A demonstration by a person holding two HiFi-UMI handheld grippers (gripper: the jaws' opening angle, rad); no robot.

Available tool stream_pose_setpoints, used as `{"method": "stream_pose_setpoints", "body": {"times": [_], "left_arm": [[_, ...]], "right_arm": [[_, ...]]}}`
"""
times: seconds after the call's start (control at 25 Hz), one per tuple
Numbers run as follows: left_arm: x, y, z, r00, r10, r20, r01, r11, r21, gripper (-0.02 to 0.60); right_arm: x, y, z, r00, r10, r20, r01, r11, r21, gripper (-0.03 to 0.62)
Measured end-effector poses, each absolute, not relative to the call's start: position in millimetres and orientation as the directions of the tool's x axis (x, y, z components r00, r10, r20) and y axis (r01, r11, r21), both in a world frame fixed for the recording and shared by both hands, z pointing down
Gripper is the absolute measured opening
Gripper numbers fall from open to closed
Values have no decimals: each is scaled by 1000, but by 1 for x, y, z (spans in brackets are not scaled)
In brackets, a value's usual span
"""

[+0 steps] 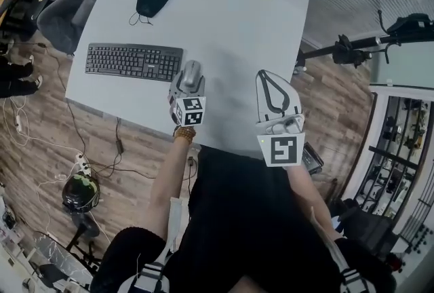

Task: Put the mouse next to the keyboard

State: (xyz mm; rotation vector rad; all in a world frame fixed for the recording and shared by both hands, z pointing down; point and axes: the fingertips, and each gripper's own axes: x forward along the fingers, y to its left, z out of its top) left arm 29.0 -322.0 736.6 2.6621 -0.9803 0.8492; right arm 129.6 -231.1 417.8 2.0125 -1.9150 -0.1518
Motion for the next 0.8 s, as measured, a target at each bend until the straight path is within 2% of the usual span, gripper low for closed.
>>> {"method": "stream_pose_setpoints", "body": {"times": [0.4,0.64,0.8], "left_arm": [[5,-308,652,605,-656,451,-709,-701,-70,308],[-9,-293,605,564,-735,376,-764,-637,-100,307],[-17,-279,579,535,-770,347,-793,-600,-108,307]], "right_arm": [[114,-226,386,-17,-998,68,-947,38,319,-2],[118,-218,381,-66,-996,62,-939,82,335,-2],[115,-216,370,-106,-994,14,-937,104,333,-2]]}}
